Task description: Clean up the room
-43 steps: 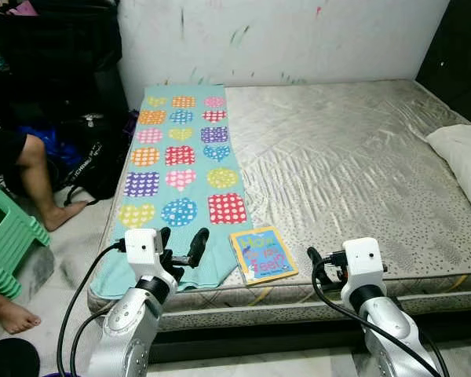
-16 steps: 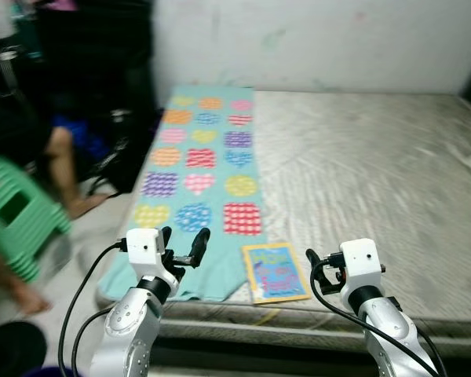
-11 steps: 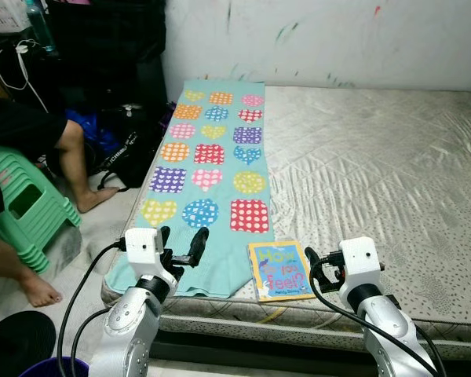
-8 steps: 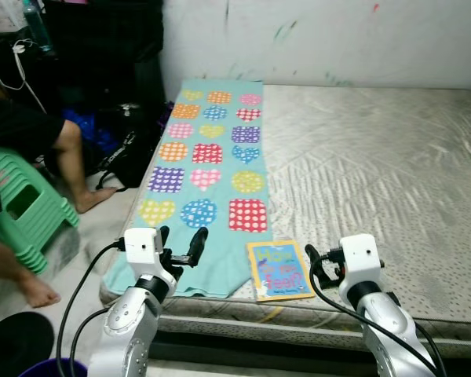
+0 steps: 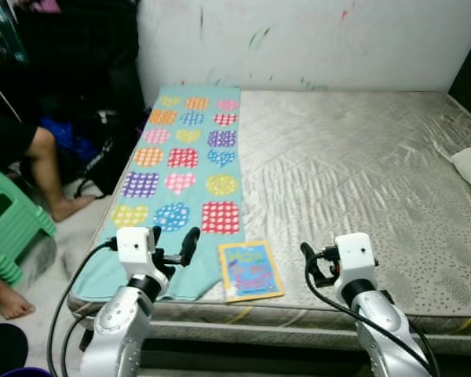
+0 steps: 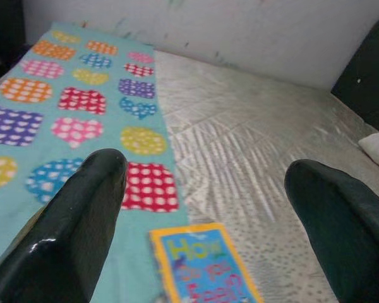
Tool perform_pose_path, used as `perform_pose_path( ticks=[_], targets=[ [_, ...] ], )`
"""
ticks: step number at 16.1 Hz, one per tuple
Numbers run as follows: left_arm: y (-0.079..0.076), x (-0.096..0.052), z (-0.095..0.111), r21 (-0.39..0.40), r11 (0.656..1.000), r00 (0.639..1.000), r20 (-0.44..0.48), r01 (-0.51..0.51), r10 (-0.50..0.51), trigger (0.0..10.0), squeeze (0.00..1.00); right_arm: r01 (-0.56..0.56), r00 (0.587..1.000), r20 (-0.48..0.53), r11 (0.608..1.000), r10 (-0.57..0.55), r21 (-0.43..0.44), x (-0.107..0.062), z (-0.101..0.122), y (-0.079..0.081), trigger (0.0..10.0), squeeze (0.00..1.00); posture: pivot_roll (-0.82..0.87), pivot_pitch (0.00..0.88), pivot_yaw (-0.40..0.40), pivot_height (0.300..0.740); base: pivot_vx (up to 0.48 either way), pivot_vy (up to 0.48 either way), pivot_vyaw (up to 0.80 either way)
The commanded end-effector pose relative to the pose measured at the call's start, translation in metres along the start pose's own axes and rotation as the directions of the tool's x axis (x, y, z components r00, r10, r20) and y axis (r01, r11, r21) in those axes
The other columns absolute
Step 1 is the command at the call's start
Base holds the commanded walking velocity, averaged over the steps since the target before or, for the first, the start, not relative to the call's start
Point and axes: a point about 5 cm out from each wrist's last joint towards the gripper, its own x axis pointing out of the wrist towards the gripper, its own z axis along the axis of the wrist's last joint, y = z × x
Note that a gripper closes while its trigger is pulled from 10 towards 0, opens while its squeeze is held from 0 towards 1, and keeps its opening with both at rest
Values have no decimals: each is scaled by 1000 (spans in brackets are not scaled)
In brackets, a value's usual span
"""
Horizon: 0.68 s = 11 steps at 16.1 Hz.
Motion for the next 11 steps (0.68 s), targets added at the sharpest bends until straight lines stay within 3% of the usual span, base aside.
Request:
perform_pose_path(
  ticks=[1,11],
  targets=[
    [-1,-1,0,13,1000,1000,0,2,-2,10000,0,9,1000,12,1000,-9,7,1,3,-2,10000,0,-99,0,13,740,0,-315,0],
    [-2,-2,-3,3,1000,1000,-12,1,-1,10000,0,3,1000,1,1000,-3,3,-3,0,-2,10000,0,-103,0,12,740,0,-317,0]
  ],
)
